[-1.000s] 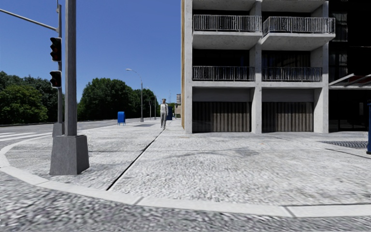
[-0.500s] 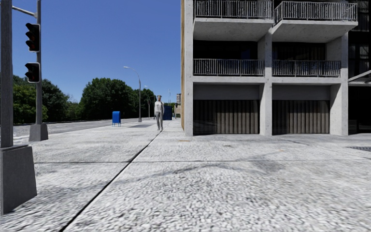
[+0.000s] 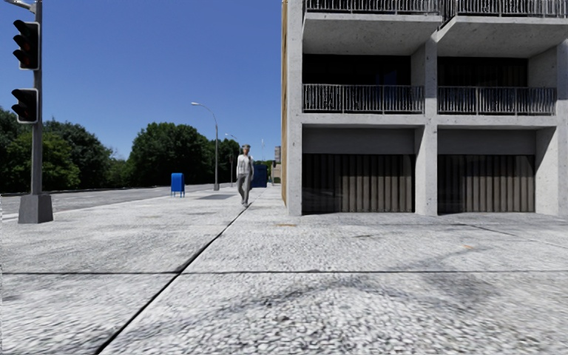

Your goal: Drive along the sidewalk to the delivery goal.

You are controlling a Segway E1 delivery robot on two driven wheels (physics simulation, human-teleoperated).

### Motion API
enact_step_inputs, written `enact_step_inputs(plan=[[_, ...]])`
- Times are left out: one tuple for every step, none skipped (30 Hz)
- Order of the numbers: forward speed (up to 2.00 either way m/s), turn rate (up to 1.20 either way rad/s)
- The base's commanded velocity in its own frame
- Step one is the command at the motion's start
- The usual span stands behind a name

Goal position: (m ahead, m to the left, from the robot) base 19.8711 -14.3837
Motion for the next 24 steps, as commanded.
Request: enact_step_inputs(plan=[[1.35,0.39],[1.35,0.39],[1.34,0.40],[1.33,0.40],[1.33,0.42],[1.33,0.42],[1.33,0.43],[1.33,0.43],[1.33,0.44],[1.33,0.45],[1.33,0.45],[1.32,0.46],[1.31,0.47],[1.31,0.50],[1.31,0.50],[1.31,0.51],[1.31,0.52],[1.31,0.52],[1.31,0.52],[1.31,0.52],[1.31,0.52],[1.31,0.52],[1.31,0.52],[1.31,0.52]])
